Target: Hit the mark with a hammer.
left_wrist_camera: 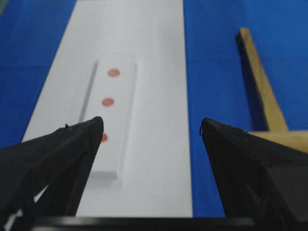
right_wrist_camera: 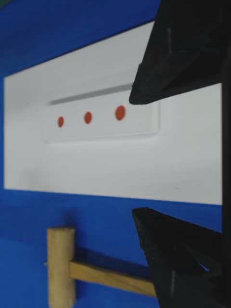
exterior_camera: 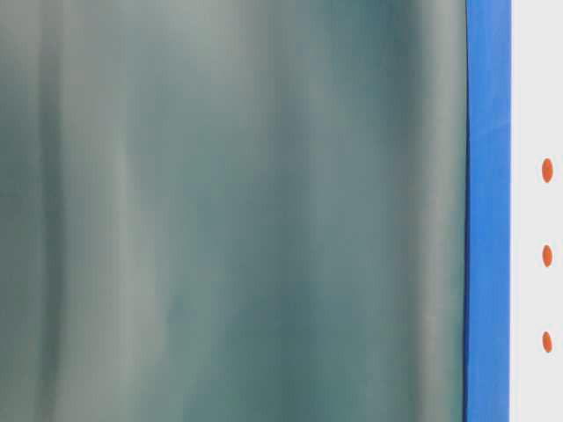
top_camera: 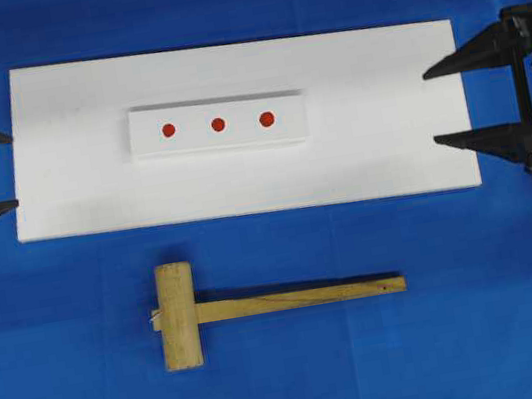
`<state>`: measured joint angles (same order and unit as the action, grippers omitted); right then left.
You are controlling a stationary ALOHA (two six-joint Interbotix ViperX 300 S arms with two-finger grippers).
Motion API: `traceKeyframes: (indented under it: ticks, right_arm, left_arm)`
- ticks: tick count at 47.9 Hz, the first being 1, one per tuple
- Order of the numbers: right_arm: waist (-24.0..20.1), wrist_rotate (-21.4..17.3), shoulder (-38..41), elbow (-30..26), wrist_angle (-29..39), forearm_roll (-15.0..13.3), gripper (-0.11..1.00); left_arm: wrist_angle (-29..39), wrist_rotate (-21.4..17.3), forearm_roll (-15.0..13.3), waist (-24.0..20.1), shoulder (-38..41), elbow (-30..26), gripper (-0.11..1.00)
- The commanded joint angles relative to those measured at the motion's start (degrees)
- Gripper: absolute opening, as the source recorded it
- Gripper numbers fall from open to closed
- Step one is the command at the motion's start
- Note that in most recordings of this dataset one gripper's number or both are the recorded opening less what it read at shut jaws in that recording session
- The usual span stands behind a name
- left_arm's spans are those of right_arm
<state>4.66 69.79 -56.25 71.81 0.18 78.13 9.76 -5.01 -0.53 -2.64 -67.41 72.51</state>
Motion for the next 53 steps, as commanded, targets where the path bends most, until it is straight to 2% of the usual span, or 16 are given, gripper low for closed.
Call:
traceKeyframes:
  ticks: [1,7,14,53]
  right_arm:
    - [0.2,0.2,-1.1,1.1,-0.3,-0.2,0.81]
    - [0.2,0.0,-3.9,4.6,-1.5,0.0,0.81]
    - [0.2,0.0,-6.9,6.9,-1.2,1.5,0.80]
    - [0.3,0.0,-7.6,7.5,-1.2,1.8,0.80]
  left_arm:
    - [0.2,-0.3,0.0,0.1,-0.9,0.2,0.80]
    - [0.3,-1.1,0.0,0.4,-2.5,1.5,0.80]
    - [0.3,-2.4,0.0,1.1,-3.2,3.1,0.80]
    - [1.1,-3.0,0.0,1.1,-4.9,4.7,0.79]
